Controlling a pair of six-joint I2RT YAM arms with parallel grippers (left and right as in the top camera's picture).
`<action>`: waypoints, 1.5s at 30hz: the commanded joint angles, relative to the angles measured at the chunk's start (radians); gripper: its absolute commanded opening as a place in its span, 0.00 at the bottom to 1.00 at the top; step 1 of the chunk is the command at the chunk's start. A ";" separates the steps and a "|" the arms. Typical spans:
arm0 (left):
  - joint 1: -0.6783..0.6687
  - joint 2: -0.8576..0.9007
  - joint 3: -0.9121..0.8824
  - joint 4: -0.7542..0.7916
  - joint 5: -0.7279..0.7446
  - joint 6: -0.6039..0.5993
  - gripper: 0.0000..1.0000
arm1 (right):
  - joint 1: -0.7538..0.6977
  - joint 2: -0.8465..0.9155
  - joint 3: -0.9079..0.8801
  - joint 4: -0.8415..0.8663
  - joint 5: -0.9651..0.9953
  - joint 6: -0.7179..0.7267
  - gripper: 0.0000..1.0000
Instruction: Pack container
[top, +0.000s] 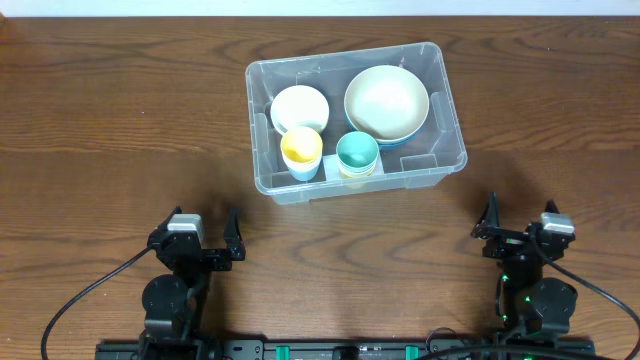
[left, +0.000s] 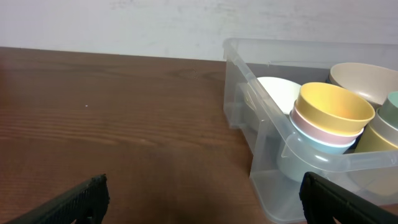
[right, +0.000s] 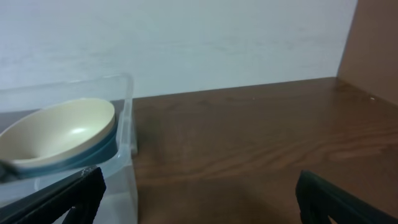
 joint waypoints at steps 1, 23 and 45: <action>0.006 -0.006 -0.014 -0.040 0.011 0.013 0.98 | -0.018 -0.035 -0.023 -0.006 -0.024 -0.047 0.99; 0.006 -0.006 -0.014 -0.040 0.011 0.013 0.98 | -0.027 -0.040 -0.029 -0.036 -0.025 -0.143 0.99; 0.006 -0.006 -0.014 -0.040 0.011 0.013 0.98 | -0.027 -0.039 -0.029 -0.036 -0.025 -0.143 0.99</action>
